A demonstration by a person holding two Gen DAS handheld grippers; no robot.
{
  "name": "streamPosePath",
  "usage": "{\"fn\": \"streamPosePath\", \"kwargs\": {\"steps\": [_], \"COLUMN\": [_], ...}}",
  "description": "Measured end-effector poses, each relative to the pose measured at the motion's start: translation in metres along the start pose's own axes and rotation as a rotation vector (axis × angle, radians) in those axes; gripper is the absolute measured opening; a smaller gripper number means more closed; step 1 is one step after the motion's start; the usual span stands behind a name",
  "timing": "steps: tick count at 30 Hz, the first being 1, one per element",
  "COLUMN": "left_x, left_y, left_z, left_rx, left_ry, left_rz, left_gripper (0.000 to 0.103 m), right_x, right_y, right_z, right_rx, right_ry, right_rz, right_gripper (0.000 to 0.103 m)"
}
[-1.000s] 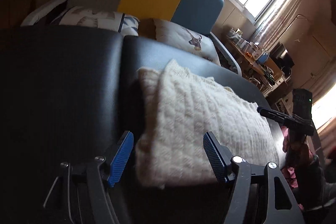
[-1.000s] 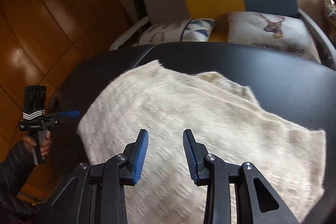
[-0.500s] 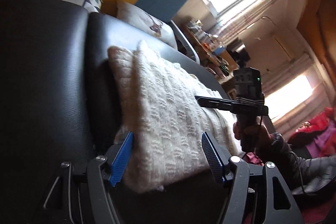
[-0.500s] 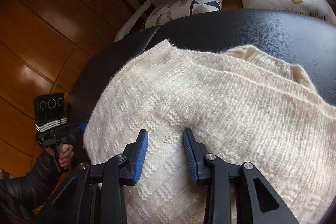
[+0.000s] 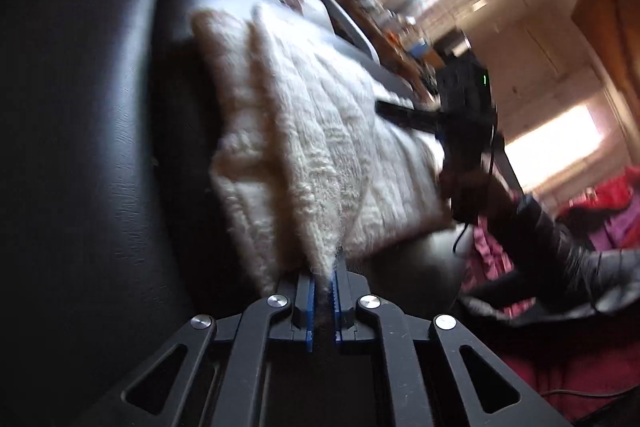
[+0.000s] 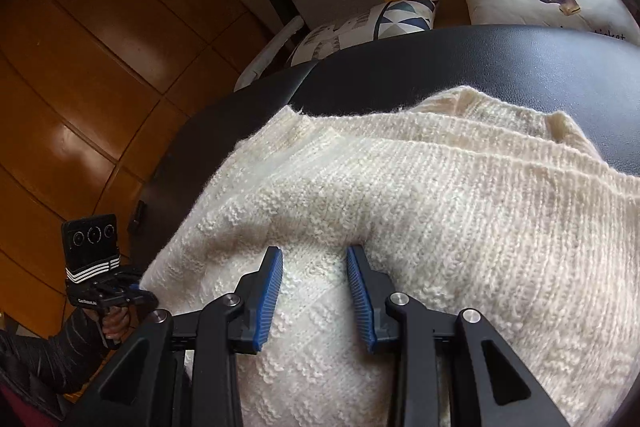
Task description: Fold clothes
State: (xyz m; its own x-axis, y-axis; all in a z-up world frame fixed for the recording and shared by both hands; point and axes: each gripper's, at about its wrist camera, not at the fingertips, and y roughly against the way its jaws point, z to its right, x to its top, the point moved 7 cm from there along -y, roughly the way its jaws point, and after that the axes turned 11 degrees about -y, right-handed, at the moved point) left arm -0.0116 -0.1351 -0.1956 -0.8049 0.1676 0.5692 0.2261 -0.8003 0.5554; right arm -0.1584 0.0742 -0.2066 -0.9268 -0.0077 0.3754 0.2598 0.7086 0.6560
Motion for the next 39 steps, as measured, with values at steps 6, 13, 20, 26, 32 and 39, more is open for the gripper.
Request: {"fn": "streamPosePath", "kwargs": {"steps": [6, 13, 20, 26, 32, 39], "left_x": [0.005, 0.074, 0.139, 0.151, 0.153, 0.151], "left_y": [0.027, 0.025, -0.036, -0.061, -0.067, -0.065], "left_z": [0.000, -0.035, -0.056, -0.064, -0.100, -0.098], "left_rx": [0.013, 0.033, 0.078, 0.185, 0.388, 0.422], "left_ry": [0.047, 0.083, 0.006, -0.081, -0.035, -0.009], "left_rz": [0.082, 0.182, 0.067, -0.007, -0.014, 0.010], "left_gripper": [0.008, 0.071, 0.070, 0.006, 0.006, 0.008], "right_x": [-0.002, -0.005, -0.005, -0.007, -0.014, -0.012], "right_y": [0.003, 0.005, 0.004, 0.005, 0.001, 0.005], "right_z": [0.002, -0.001, 0.001, -0.002, -0.011, -0.010], "right_rx": [0.046, 0.037, 0.047, 0.032, -0.069, -0.088], "right_ry": [-0.010, -0.005, 0.002, 0.022, 0.108, 0.102], "right_rz": [-0.012, -0.003, -0.004, -0.002, 0.009, 0.022], "right_gripper": [0.034, 0.035, 0.035, 0.035, 0.035, 0.035]}}
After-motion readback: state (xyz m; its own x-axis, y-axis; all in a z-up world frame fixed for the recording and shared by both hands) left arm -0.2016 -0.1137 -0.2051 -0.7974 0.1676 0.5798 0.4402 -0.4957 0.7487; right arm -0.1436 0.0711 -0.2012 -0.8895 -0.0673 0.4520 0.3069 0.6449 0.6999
